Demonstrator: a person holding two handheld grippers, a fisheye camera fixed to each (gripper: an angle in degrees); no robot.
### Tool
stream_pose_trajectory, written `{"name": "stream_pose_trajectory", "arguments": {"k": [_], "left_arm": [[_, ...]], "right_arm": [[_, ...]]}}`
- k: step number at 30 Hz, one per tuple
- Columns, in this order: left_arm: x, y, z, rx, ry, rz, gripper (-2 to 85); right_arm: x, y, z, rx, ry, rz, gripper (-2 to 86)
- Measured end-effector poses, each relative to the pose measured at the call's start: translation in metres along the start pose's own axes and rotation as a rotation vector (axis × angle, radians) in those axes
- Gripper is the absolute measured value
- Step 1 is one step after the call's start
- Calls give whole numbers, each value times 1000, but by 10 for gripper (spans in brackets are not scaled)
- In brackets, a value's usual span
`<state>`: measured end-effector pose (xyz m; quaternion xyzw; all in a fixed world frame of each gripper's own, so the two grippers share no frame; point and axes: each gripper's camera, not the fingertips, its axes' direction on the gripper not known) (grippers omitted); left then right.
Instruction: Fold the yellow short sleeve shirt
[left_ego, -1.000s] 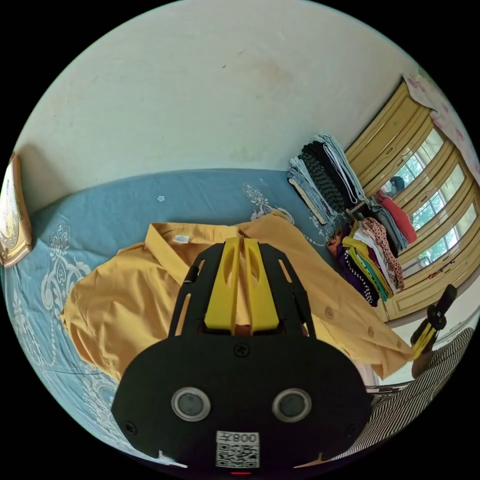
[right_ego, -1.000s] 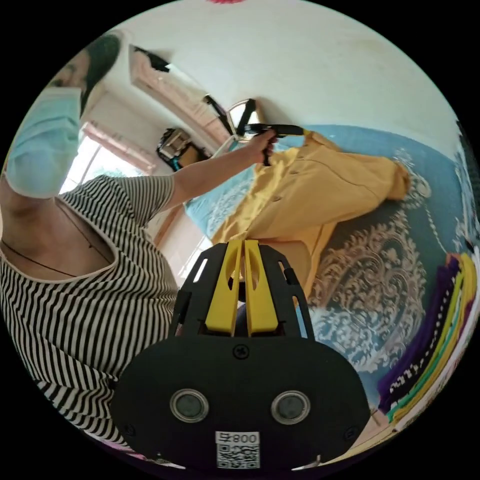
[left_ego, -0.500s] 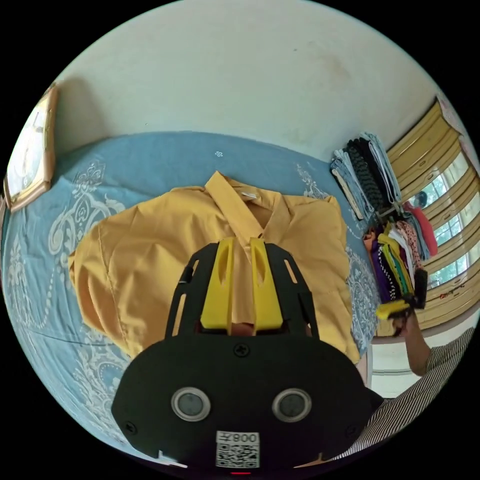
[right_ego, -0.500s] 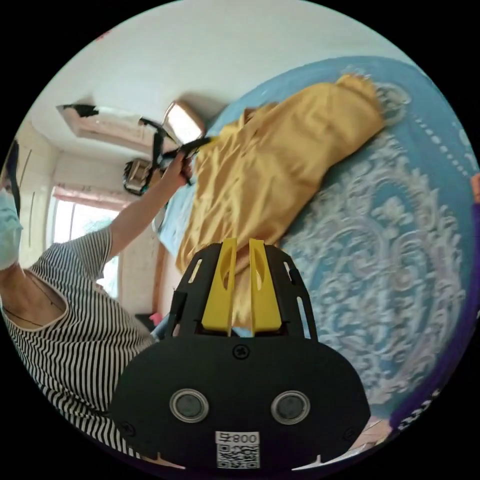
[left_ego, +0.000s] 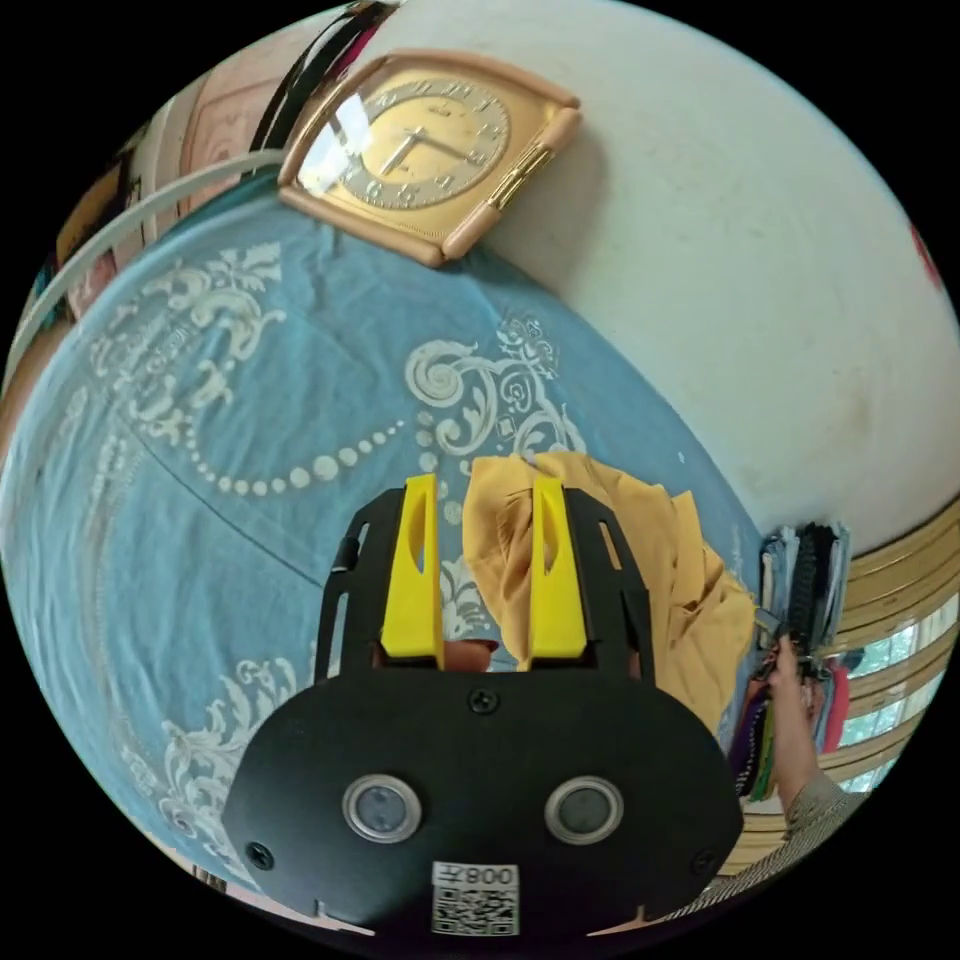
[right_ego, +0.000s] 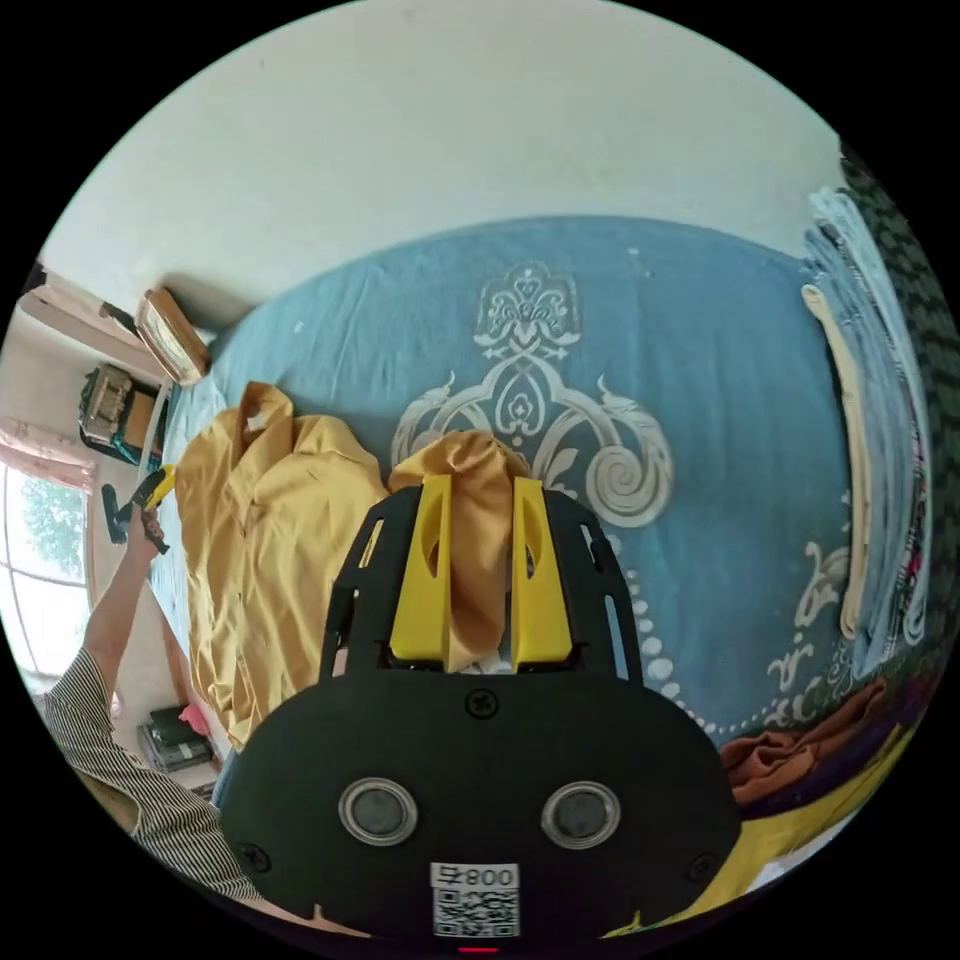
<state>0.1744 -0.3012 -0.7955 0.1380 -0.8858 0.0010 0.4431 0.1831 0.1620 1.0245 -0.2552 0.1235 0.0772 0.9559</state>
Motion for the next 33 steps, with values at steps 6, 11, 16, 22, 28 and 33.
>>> {"name": "stream_pose_trajectory", "arguments": {"k": [6,11,16,22,28,33], "left_arm": [[-12,12,31,-119,-40,107,33],[-25,12,-10,9,33,129,18],[-52,10,-69,171,65,88,15],[-96,27,-72,176,-89,-26,26],[-129,65,-51,142,-57,-74,61],[-104,78,-35,120,7,131,76]], "right_arm": [[-11,-14,27,-22,26,-11,34],[-16,-7,0,75,49,5,16],[-10,20,-72,313,10,66,13],[32,30,-73,347,33,332,20],[42,34,-35,267,177,475,30],[6,21,-30,369,76,329,38]]}}
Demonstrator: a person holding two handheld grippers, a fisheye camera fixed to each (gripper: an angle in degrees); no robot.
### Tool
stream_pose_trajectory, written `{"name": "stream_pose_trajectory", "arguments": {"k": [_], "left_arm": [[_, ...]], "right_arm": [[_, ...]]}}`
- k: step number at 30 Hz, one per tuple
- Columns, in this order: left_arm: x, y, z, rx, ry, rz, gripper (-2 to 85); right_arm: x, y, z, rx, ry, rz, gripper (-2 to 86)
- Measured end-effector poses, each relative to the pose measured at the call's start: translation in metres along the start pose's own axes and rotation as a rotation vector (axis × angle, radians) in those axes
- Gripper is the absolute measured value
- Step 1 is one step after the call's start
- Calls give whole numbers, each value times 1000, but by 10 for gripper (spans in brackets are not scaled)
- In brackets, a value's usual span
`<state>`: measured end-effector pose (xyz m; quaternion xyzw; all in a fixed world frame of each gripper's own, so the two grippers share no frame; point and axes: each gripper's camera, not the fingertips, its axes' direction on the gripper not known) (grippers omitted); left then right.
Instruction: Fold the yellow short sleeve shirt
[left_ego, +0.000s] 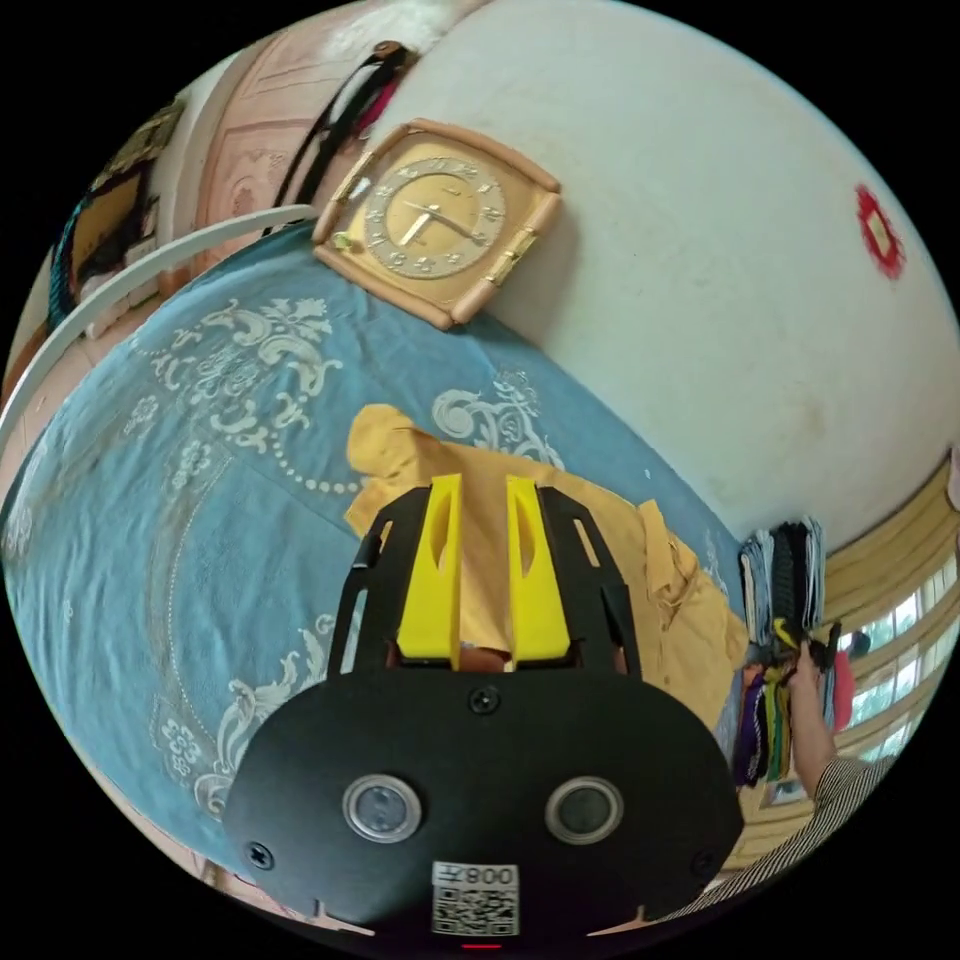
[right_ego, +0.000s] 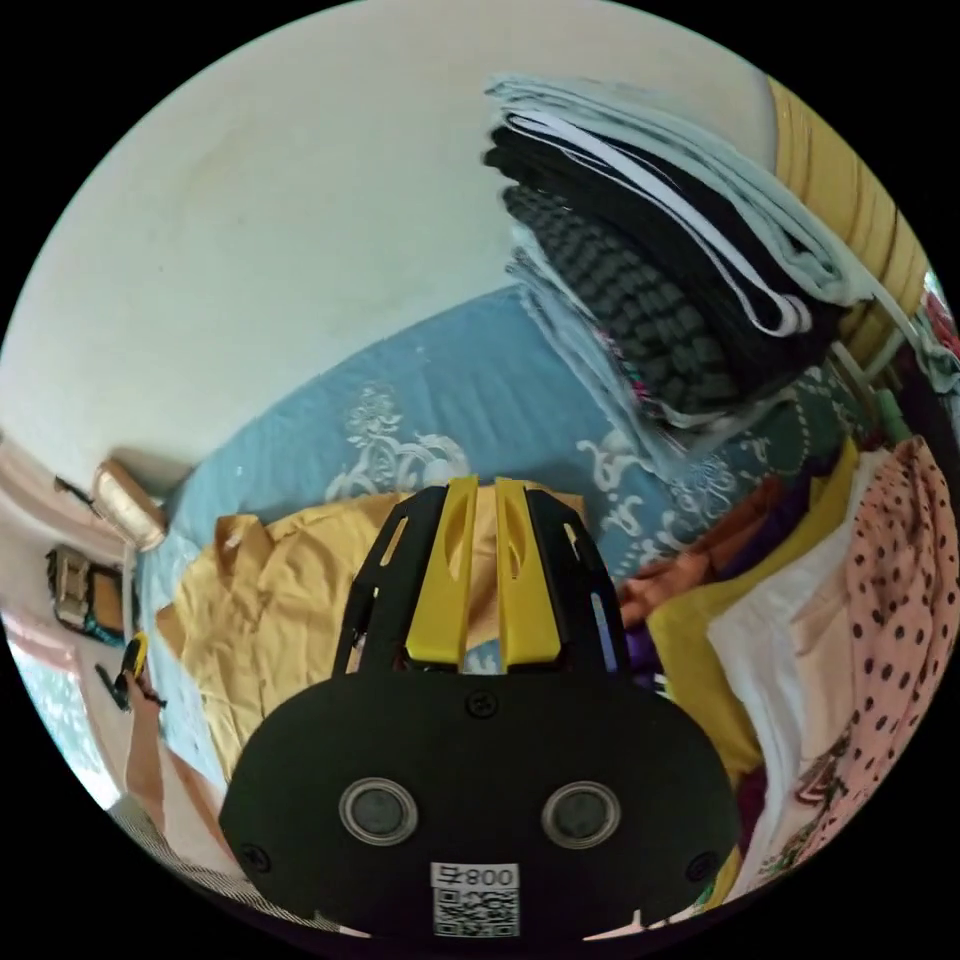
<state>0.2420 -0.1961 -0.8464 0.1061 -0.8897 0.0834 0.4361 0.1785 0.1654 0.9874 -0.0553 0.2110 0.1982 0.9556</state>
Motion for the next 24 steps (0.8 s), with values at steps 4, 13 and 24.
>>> {"name": "stream_pose_trajectory", "arguments": {"k": [4,13,24], "left_arm": [[50,8,50,-150,158,178,84],[172,27,162,-289,236,408,120],[173,30,195,-294,168,347,29]], "right_arm": [[-92,14,52,-127,-215,-290,56],[-240,12,150,-244,-208,-466,91],[-250,-9,181,-303,-153,-400,39]]}}
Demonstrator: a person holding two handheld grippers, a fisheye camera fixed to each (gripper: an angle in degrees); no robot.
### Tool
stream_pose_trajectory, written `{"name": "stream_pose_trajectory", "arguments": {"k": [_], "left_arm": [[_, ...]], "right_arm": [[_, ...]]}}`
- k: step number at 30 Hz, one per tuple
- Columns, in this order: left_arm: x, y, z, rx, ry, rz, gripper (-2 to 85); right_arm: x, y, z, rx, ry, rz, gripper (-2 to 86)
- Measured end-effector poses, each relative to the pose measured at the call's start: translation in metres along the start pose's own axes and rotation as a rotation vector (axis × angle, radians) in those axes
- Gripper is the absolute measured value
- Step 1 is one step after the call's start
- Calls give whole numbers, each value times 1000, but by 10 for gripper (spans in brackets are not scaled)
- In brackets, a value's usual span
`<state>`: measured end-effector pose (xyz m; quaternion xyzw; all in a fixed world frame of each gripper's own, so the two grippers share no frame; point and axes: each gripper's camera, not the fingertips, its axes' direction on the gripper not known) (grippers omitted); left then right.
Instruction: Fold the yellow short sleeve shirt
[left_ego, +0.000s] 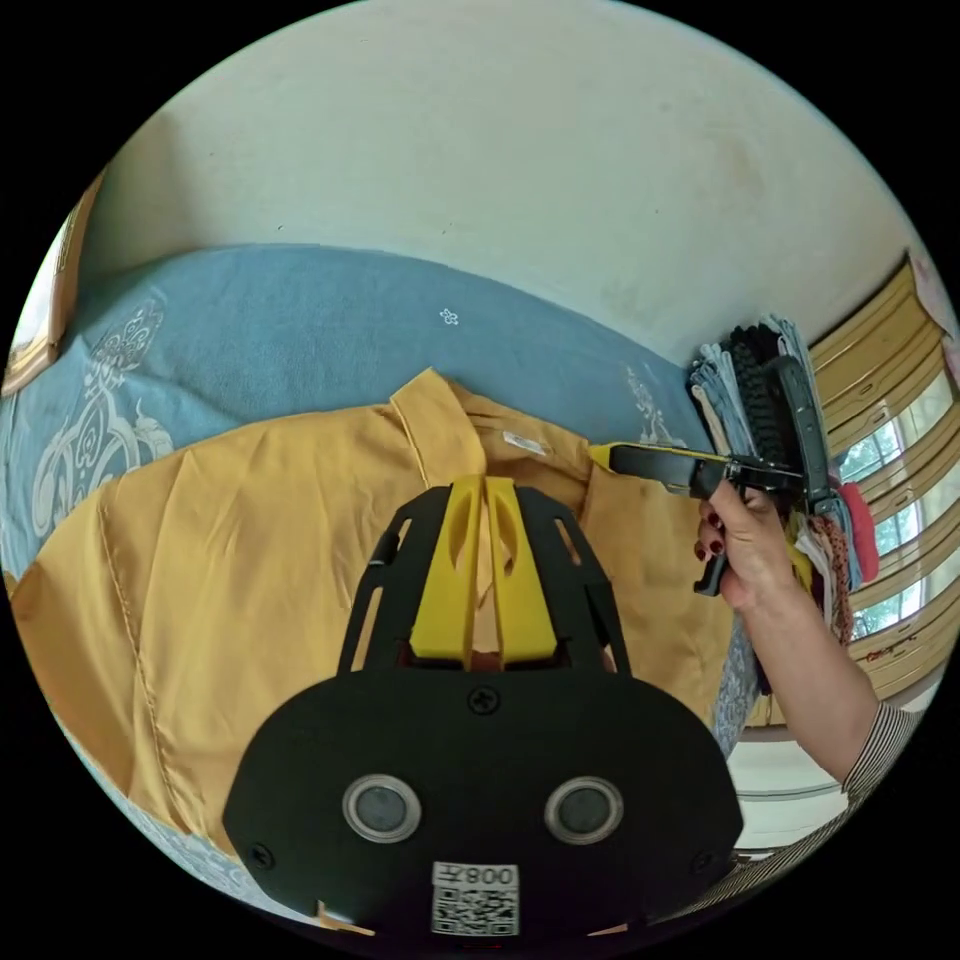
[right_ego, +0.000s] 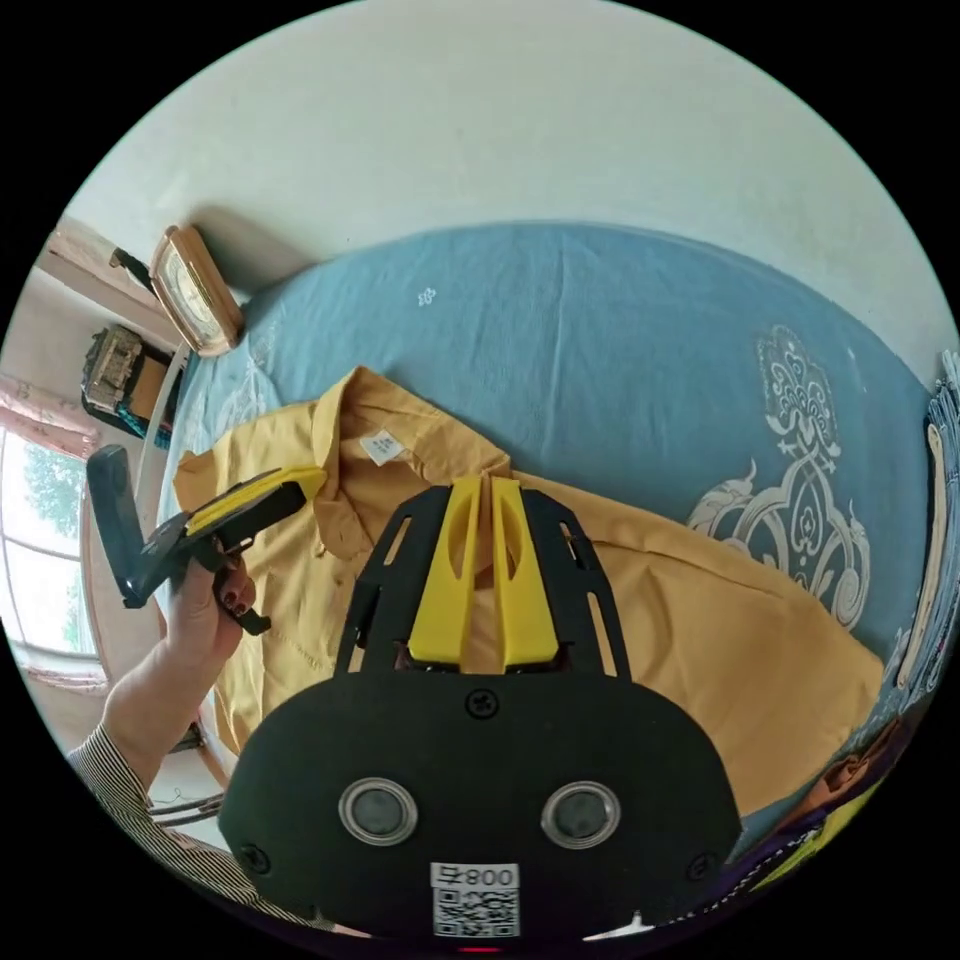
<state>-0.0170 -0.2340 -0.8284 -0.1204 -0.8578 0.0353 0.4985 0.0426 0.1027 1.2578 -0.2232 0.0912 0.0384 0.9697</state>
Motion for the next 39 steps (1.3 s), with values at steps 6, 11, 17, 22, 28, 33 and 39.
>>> {"name": "stream_pose_trajectory", "arguments": {"k": [6,11,17,22,28,33,39], "left_arm": [[-21,43,-47,80,72,6,78],[-82,141,-156,278,-248,-152,87],[-179,234,-217,304,-405,-620,96],[-207,235,-197,231,-271,-711,82],[-189,239,-221,169,-381,-591,13],[-179,277,-257,247,-332,-622,4],[-174,294,-245,151,-361,-686,3]], "right_arm": [[17,11,-32,69,-28,16,56],[50,70,-77,169,-116,15,40],[103,159,-125,233,-114,121,15],[126,198,-144,208,-31,255,16],[142,221,-175,151,202,323,39],[153,237,-209,180,307,377,54],[153,217,-208,101,345,378,62]]}}
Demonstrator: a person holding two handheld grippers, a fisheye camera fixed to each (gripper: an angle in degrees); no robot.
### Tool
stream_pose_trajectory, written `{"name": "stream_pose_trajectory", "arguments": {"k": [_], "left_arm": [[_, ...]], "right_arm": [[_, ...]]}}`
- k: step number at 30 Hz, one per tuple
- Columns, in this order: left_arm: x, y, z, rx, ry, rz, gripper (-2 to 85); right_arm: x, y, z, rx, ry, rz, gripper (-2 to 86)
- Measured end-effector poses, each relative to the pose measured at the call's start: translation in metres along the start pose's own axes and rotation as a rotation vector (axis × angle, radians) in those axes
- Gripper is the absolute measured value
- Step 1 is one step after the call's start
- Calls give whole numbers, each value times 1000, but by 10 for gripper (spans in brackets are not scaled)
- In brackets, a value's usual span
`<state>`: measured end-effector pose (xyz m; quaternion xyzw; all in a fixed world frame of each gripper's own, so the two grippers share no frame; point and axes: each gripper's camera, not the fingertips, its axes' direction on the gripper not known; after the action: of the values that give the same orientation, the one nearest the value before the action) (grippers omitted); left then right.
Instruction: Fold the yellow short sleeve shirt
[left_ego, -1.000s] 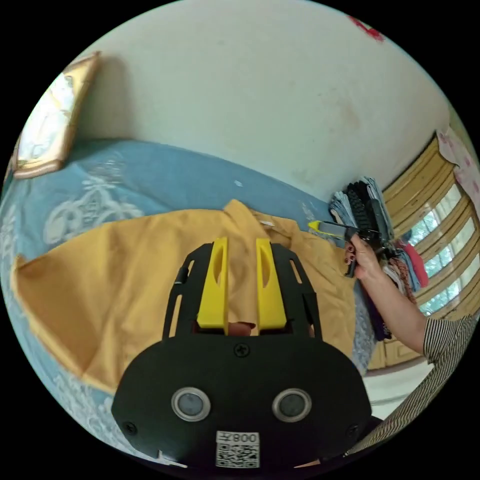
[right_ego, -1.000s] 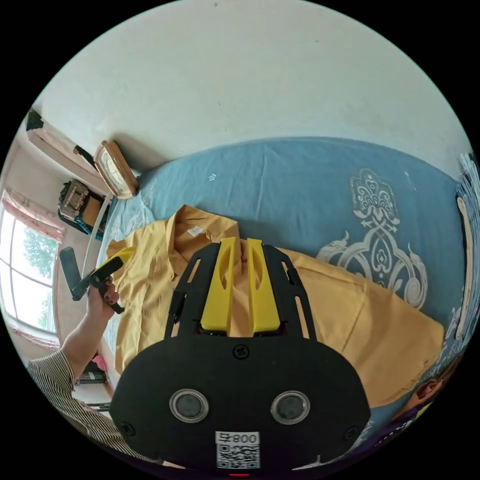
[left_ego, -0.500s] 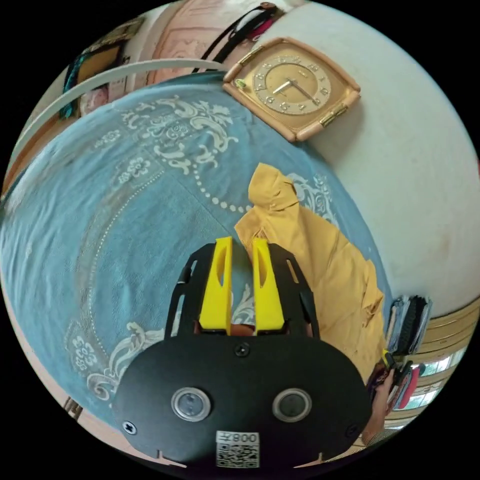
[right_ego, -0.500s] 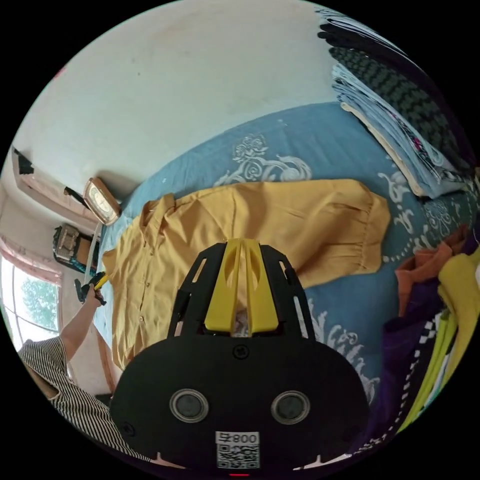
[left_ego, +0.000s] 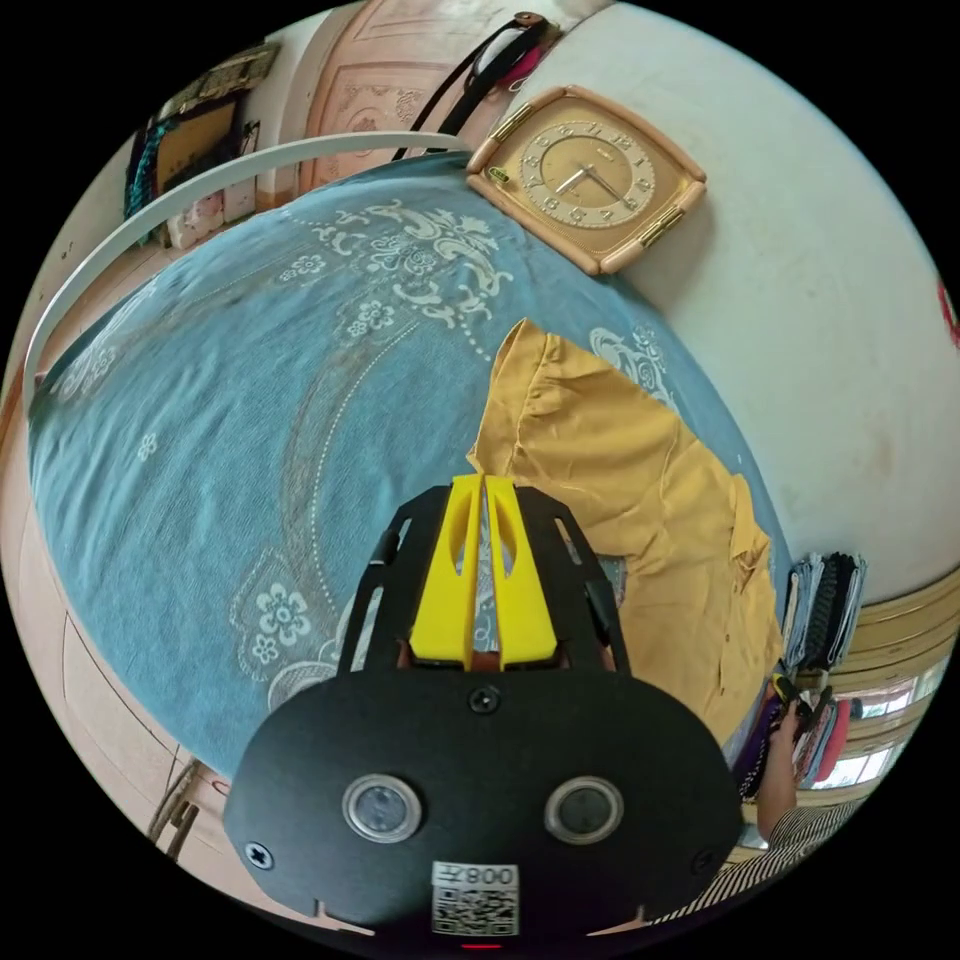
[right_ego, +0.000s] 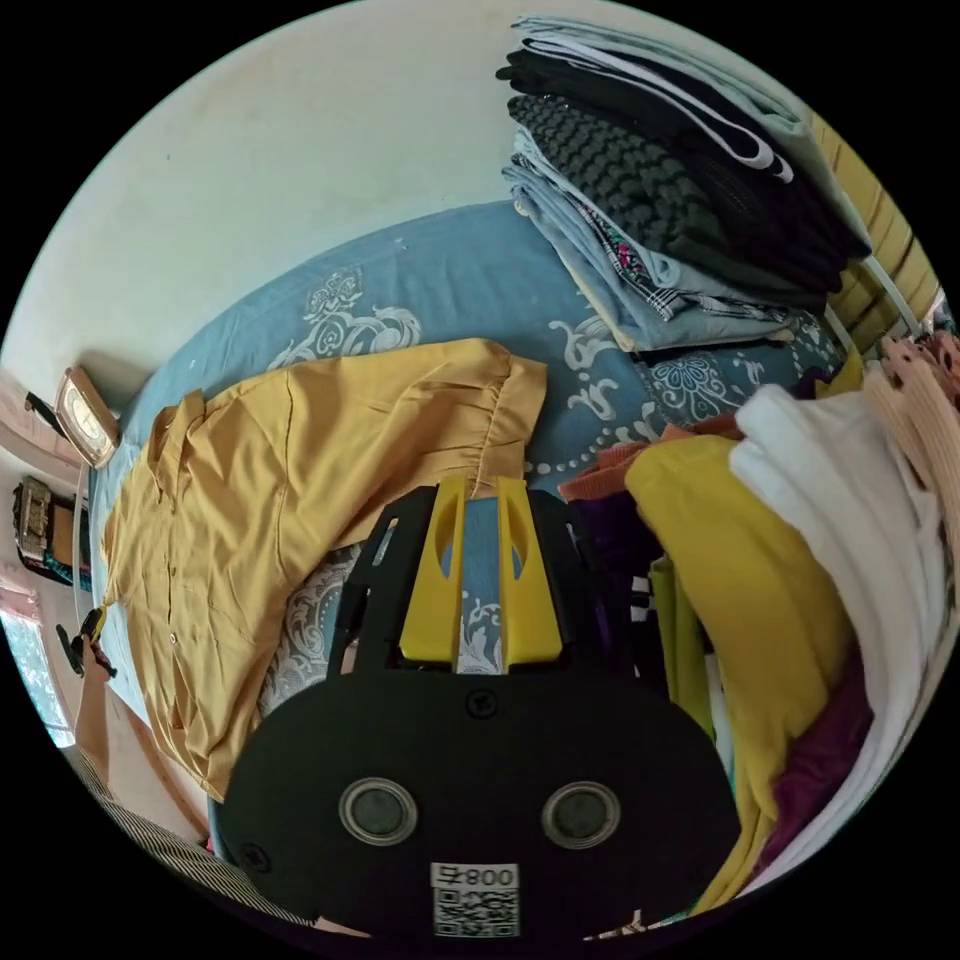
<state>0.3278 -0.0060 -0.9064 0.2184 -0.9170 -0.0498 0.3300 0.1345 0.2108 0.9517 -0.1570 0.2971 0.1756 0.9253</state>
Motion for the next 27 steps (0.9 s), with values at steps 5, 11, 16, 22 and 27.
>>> {"name": "stream_pose_trajectory", "arguments": {"k": [5,11,16,22,27], "left_arm": [[16,2,-6,17,-13,0,2],[48,-1,-16,36,-32,74,4],[81,-6,-14,51,53,117,11],[176,-19,1,44,280,341,55],[314,-21,44,-49,428,648,77]], "right_arm": [[-20,-20,13,-100,52,-56,60],[-30,-34,-6,-186,48,-61,20],[-45,-35,-26,-177,74,-62,22],[-97,-40,-68,-9,180,-74,41],[-176,-47,-98,148,55,-165,55]]}}
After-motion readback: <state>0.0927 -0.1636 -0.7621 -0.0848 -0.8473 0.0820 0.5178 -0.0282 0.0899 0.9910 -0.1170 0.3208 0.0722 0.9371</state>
